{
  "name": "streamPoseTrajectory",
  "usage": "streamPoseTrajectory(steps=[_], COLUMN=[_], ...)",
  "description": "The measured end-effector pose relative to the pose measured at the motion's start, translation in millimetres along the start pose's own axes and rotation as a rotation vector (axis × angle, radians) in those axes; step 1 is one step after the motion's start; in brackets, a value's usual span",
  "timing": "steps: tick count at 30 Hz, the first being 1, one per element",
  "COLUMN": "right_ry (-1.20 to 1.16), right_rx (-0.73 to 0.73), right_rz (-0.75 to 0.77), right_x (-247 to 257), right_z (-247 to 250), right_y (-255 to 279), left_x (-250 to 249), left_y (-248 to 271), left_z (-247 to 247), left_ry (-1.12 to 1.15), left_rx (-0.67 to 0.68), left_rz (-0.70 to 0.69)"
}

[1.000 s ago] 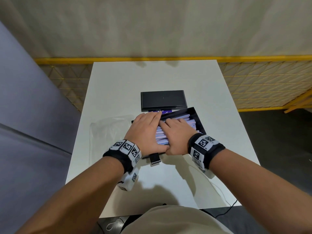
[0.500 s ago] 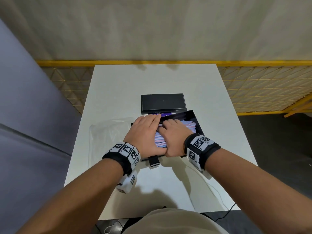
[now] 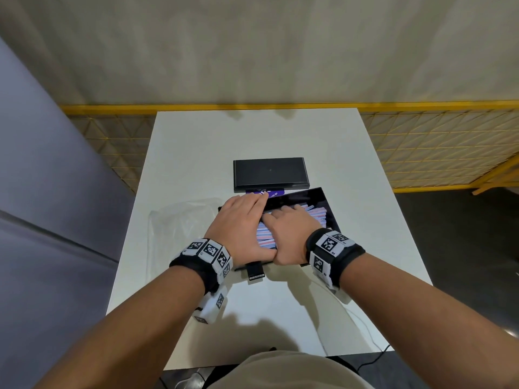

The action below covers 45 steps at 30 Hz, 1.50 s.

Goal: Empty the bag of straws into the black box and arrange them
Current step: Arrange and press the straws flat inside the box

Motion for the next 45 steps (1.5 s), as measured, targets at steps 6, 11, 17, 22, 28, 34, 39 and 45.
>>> streamPoseTrajectory(steps=[6,11,17,22,28,34,39,45], right_ry=[0.048,0.029,-0.117,-0.178,-0.235,-0.244,-0.222,-0.283], right_rx=[-0.091,-0.208,-0.212,0.044,0.105,0.076,0.273,0.221], right_rz=[0.137,0.176,0.160,0.036,0.001,0.009,-0.037,-0.078], right_x=[2.5,-10.4,-15.0,-14.9,-17.2,-22.1,-18.5,-17.6], right_z=[8.4,34.7,27.5,12.9,13.8,19.3,2.6,-4.8], right_y=[5.0,27.0,70.6,56.8,39.6,46.8,35.9,33.4], left_x=[1.4,7.2,10.2,5.2,4.7,8.5,8.5,9.5], left_y=[-0.6,-5.1,-13.8,-16.4,-12.8,-12.4,-10.8,-9.2], left_z=[-1.2,-2.5,1.1,0.8,-7.1,-16.1,-18.1,-13.3], left_ry=[-0.021,-0.041,-0.053,-0.016,-0.126,-0.255,-0.276,-0.170], left_rx=[0.000,0.054,0.078,0.109,0.120,0.145,0.126,0.088], left_rz=[-0.044,-0.089,-0.100,-0.043,-0.100,-0.121,-0.118,-0.108])
Point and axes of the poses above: each hand's wrist, its own y-axis away from the middle knuckle, its own z-axis out of the back of the hand, x = y × z, the point moved 6 cm from there along -y, towards the middle knuckle, and after that the axes turned 9 degrees about -x, right-handed, at the moved point
